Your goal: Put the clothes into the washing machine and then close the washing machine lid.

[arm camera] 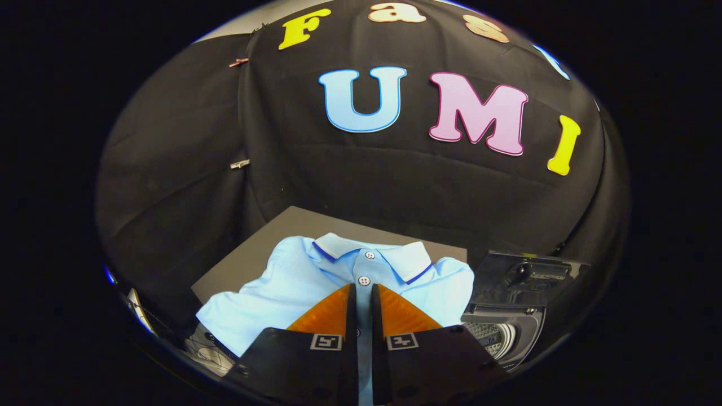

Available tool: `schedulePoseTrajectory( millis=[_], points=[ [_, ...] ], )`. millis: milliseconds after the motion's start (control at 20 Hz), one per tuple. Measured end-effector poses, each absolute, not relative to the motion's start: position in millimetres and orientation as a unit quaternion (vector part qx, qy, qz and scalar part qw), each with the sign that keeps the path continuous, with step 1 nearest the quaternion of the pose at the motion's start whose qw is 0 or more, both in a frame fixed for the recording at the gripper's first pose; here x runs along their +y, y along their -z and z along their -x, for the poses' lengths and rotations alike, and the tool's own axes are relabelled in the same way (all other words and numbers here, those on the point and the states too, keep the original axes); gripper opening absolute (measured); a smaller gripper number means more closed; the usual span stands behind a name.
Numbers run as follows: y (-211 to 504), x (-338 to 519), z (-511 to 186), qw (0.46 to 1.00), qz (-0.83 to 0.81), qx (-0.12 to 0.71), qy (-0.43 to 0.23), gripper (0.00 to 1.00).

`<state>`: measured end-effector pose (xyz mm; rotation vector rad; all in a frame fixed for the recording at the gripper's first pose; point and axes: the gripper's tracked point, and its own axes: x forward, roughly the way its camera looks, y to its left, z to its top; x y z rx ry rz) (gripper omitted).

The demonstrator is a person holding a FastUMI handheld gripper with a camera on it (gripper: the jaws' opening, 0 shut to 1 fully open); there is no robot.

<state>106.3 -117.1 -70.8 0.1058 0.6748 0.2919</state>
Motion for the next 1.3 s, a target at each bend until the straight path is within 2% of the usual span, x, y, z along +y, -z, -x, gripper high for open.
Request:
schedulePoseTrajectory(
  millis=[600, 950, 1300],
  points=[
    [65, -296, -105, 0.944, -0.09, 0.285, -0.142, 0.14],
    [109, -377, -97, 0.946, -0.084, 0.291, -0.116, 0.14],
    [158, -409, -95, 0.944, -0.073, 0.307, -0.093, 0.14]
  ],
)
